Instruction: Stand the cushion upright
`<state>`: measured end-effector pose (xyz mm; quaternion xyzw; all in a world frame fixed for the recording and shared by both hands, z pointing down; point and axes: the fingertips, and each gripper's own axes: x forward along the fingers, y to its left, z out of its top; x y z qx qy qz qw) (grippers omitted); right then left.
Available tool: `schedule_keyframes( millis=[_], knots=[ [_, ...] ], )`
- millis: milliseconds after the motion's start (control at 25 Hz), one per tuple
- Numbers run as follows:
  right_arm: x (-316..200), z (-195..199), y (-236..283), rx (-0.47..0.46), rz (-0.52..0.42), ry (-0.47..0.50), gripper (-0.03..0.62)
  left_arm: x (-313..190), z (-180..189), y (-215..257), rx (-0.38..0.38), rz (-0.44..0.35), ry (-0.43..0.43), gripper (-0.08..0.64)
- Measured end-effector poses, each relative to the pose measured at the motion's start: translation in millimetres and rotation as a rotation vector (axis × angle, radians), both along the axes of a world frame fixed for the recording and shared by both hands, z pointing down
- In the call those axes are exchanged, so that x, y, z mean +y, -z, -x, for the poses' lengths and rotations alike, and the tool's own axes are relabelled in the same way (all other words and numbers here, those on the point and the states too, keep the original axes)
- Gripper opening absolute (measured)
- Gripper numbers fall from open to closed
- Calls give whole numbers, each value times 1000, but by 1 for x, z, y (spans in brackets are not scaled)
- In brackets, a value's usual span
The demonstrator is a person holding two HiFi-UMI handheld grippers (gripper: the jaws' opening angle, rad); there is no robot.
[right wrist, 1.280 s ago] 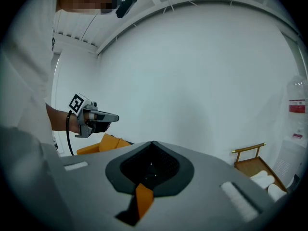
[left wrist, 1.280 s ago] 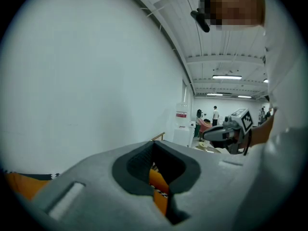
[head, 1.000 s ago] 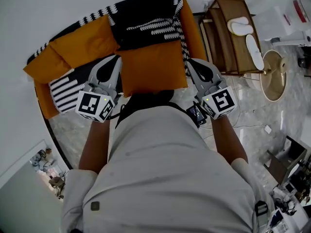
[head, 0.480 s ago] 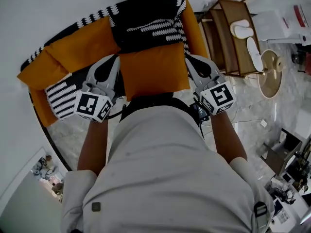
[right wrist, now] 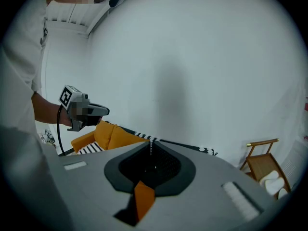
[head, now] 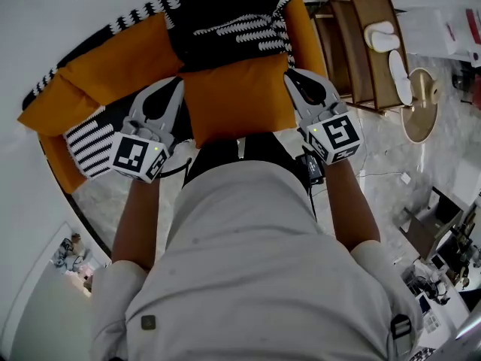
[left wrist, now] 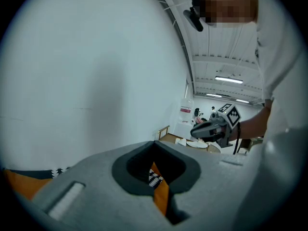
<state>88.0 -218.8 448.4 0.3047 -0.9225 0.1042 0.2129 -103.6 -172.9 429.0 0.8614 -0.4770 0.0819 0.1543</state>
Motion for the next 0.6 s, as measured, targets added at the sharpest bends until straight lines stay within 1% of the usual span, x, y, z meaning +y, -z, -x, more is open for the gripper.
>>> schedule_keyframes(
  millis=[120, 240, 360, 440, 480, 600],
  knots=[
    [-12, -3, -20, -5, 34, 18, 40, -8, -5, -28, -13, 48, -1, 3],
    [-25, -10, -49, 18, 81, 43, 54, -16, -12, -63, -37, 112, 0, 5],
    [-39, -17, -86, 51, 151, 62, 61, -20, -17, -109, -71, 195, -3, 5],
    [-47, -21, -115, 82, 194, 78, 79, -22, -17, -141, -84, 254, 11, 6],
    [-51, -24, -130, 101, 210, 88, 87, -22, -17, -155, -89, 281, 18, 30],
    [-60, -35, -173, 159, 246, 111, 101, -24, -20, -197, -103, 351, 23, 48]
  ],
)
